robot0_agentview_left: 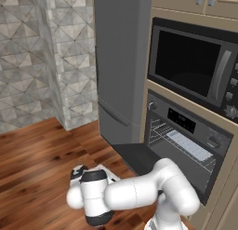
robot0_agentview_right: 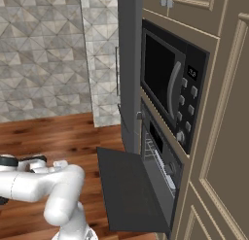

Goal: Take the baked cake out of the oven and place it on the plate for cooling. Then close the oven door.

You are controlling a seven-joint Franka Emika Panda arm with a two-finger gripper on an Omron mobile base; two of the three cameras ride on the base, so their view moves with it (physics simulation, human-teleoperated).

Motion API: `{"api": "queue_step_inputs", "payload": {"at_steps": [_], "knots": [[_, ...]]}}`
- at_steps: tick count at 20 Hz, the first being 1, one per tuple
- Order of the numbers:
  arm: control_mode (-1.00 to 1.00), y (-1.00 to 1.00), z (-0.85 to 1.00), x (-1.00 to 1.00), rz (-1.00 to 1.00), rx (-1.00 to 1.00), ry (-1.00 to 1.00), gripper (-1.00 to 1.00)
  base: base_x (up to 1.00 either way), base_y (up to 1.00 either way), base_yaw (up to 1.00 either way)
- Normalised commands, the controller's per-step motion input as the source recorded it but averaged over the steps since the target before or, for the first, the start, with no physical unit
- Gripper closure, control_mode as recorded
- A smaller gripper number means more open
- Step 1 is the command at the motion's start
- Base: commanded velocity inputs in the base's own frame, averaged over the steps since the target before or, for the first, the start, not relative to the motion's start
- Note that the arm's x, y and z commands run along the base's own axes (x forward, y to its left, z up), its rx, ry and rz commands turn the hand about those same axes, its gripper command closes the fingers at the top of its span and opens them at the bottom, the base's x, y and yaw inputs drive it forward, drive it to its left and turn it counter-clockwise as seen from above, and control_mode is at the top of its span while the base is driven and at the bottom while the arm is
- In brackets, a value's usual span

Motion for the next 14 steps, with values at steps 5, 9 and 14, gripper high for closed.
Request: {"api": "queue_step_inputs", "payload": {"at_steps": [5, 9, 14], "knots": [[-1.0, 0.0, -0.63, 0.42, -0.02, 0.0, 0.0, -1.0, 0.0, 0.0, 0.0], [-1.0, -0.02, -0.5, 0.39, -0.05, 0.0, 0.0, -1.0, 0.0, 0.0, 0.0], [-1.0, -0.16, -0.17, 0.21, -0.1, 0.0, -0.05, -1.0, 0.0, 0.0, 0.0]]}}
